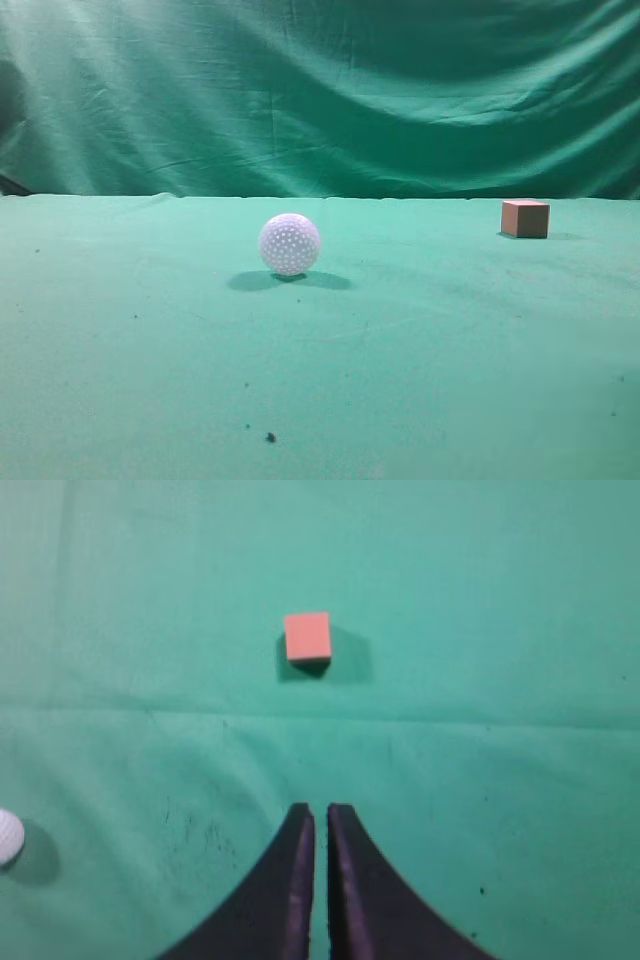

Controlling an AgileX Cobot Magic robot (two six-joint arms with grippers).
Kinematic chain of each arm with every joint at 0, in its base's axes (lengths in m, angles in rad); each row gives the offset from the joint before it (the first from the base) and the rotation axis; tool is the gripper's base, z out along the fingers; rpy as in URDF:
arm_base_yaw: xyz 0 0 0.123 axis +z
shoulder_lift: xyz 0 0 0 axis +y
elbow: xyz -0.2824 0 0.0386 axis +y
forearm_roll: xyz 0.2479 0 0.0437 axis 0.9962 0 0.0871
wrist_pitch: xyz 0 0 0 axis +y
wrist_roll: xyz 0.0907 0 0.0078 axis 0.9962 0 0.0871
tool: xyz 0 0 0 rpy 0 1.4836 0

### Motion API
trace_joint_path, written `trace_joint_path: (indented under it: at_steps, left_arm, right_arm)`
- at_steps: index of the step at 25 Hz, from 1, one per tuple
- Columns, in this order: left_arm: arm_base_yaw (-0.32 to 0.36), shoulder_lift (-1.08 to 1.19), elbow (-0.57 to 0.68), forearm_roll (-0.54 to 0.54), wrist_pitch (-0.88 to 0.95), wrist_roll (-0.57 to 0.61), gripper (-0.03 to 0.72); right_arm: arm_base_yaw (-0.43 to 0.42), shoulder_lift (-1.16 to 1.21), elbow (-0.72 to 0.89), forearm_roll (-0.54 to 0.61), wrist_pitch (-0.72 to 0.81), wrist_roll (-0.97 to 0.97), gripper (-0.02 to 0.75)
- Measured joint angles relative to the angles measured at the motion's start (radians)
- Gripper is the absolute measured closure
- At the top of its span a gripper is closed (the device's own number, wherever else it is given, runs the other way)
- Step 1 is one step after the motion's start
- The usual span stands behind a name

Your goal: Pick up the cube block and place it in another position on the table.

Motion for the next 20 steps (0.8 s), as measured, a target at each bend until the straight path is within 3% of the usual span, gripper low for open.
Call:
trace_joint_path:
  at_steps: [13, 20]
  left_arm:
    - [0.0, 0.0, 0.0, 0.0, 0.0, 0.0, 0.426]
    - [0.0, 0.0, 0.0, 0.0, 0.0, 0.0, 0.426]
  right_arm:
    - [0.0, -0.612, 0.567, 0.021, -0.176, 0.045, 0.738]
    - [0.0, -0.874, 0.668, 0.07, -0.127, 0.03, 0.738]
